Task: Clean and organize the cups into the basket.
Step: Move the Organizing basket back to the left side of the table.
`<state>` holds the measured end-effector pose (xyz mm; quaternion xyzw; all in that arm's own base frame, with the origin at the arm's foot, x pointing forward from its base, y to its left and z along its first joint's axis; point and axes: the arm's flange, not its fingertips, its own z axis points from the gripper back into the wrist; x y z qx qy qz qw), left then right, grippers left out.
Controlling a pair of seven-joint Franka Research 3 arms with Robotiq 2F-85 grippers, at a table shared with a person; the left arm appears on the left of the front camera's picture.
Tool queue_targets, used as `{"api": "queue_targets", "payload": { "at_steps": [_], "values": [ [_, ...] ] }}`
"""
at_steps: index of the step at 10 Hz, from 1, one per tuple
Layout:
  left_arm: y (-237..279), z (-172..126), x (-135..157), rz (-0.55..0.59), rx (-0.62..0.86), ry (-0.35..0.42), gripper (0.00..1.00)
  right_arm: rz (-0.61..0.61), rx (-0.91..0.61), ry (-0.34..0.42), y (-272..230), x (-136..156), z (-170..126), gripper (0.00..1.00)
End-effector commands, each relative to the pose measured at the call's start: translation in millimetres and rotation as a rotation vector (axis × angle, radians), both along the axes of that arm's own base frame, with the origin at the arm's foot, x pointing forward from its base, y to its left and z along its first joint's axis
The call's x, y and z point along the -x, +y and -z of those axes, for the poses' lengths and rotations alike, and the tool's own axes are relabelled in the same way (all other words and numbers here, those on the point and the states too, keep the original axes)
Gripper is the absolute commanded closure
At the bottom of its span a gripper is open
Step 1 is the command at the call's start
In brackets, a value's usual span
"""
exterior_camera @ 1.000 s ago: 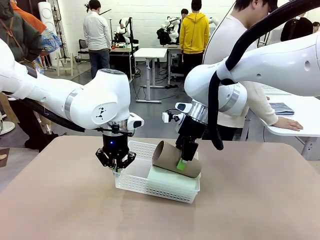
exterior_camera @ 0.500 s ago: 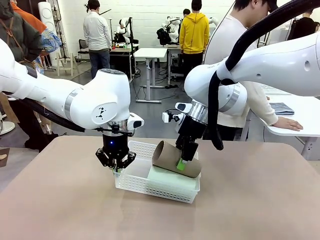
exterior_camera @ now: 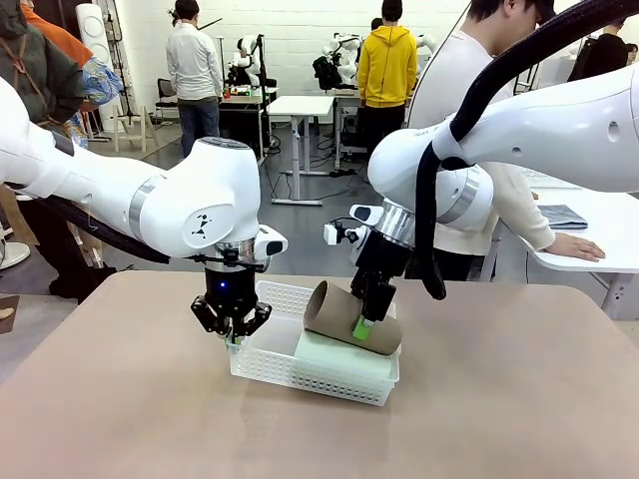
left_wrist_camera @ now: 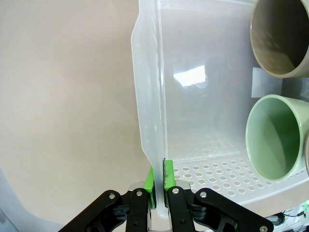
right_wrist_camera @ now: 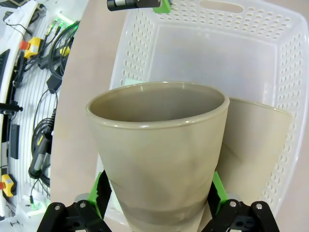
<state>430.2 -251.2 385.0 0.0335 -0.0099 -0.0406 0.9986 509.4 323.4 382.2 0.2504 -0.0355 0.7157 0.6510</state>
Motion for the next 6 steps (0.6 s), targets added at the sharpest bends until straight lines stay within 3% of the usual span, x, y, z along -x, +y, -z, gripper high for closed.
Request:
{"api": "queue_targets", "payload": {
  "at_steps": [1,2,6],
  "values": [
    [0.6,-2.9,-0.6,0.002,-0.009,-0.013,1.00,0.000,0.000,0.000,0.0,0.0,0.0,0.00],
    [0.6,-2.9,-0.6,0.002,-0.009,-0.013,1.00,0.047,0.005,-0.146,-10.4,8.5,-15.6,0.00],
    [0.6,-2.9,-0.6,0.002,-0.009,-0.013,1.00,0.242,-0.190,-0.251,-88.8,22.3,-96.5,0.00]
  ]
}}
